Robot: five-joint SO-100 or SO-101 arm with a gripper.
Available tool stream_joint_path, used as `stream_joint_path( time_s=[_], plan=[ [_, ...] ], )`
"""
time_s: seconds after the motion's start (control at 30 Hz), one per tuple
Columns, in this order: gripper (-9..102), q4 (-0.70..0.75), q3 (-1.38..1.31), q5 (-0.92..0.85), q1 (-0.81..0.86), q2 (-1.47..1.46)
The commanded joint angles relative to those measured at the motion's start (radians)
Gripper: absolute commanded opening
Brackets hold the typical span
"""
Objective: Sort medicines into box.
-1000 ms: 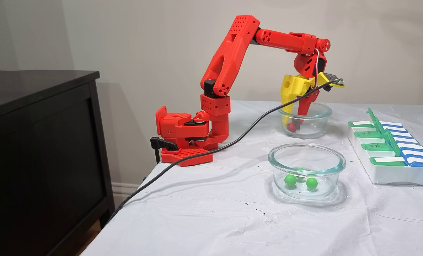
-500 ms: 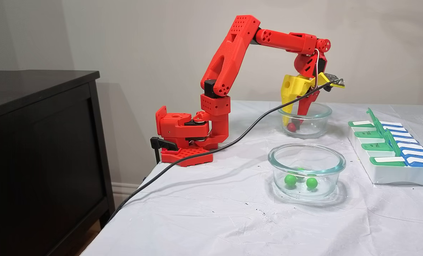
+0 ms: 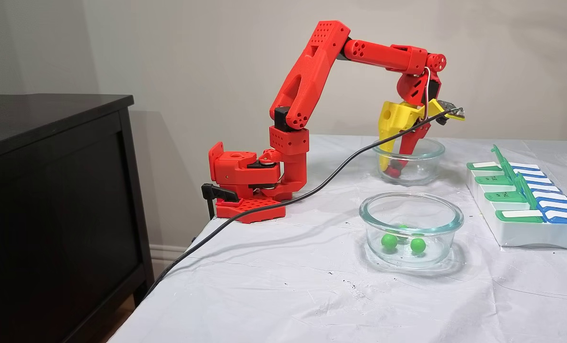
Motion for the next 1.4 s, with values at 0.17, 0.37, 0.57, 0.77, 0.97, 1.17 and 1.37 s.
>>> stream_joint_path(
  time_s=[0.17,0.37,0.57,0.77,0.97,1.17,1.37],
  plan=[
    [7,0.003,-0.012,0.020,-0.012,0.009],
    [2,0.005,-0.049,0.021,0.003,-0.014],
    [0,0.003,-0.060,-0.018,0.009,-0.003],
    [0,-0.057,-0.087,-0.008,0.058,0.092],
    [0,-0.097,-0.163,-0.005,0.114,0.204],
    [0,0.002,-0.202,-0.034,0.123,0.336],
    [0,0.006,-0.198,-0.054,0.132,0.408]
  ],
)
